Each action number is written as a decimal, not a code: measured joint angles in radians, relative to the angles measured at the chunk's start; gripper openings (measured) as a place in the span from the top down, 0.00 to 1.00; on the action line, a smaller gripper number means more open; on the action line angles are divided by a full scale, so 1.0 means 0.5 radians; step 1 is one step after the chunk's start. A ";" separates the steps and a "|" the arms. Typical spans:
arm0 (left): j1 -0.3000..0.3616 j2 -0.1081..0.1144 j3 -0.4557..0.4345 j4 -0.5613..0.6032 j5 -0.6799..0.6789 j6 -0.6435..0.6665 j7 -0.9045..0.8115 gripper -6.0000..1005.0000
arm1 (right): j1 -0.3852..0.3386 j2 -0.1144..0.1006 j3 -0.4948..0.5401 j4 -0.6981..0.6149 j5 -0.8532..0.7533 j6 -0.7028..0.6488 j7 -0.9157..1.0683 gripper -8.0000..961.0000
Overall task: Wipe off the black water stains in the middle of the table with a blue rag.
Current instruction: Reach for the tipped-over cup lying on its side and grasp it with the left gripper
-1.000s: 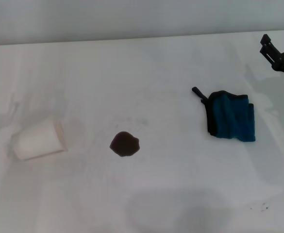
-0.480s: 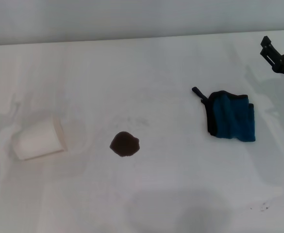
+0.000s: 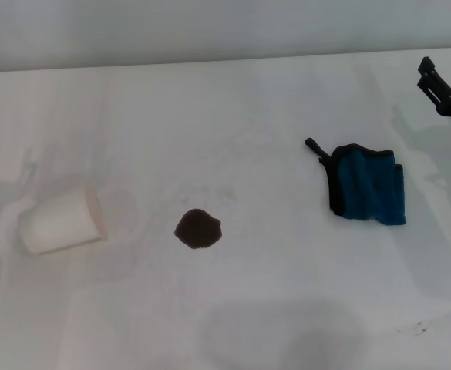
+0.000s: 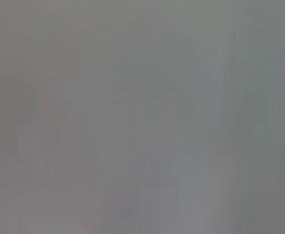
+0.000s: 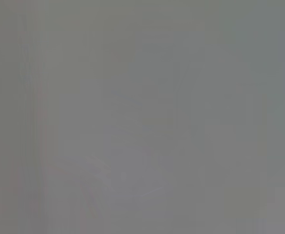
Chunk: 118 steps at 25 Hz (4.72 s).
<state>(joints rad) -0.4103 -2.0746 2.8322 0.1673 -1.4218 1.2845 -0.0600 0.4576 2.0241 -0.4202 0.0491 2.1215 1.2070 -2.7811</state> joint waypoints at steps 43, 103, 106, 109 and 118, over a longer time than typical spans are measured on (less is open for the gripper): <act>-1.372 0.194 0.037 -2.458 3.349 1.250 -2.562 0.13 | -0.029 -0.006 0.000 -0.022 0.004 0.143 0.013 0.09; -1.340 0.001 0.030 -1.673 3.545 0.203 -2.045 0.13 | -0.177 -0.008 0.092 0.114 0.024 0.430 0.141 0.09; -1.339 0.002 0.030 -1.668 3.496 0.192 -2.035 0.13 | -0.176 -0.008 0.092 0.114 0.024 0.430 0.141 0.09; -1.339 0.004 0.030 -1.667 3.463 0.191 -2.032 0.13 | -0.172 -0.011 0.092 0.111 0.024 0.430 0.141 0.09; -1.331 0.000 0.030 -1.651 3.429 0.167 -2.016 0.21 | -0.164 -0.014 0.092 0.094 0.025 0.416 0.138 0.09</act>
<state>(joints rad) -1.0758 -2.0747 2.8471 -0.6584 0.2928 1.3680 -1.0680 0.3758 2.0172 -0.3743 0.0962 2.1338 1.4148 -2.7122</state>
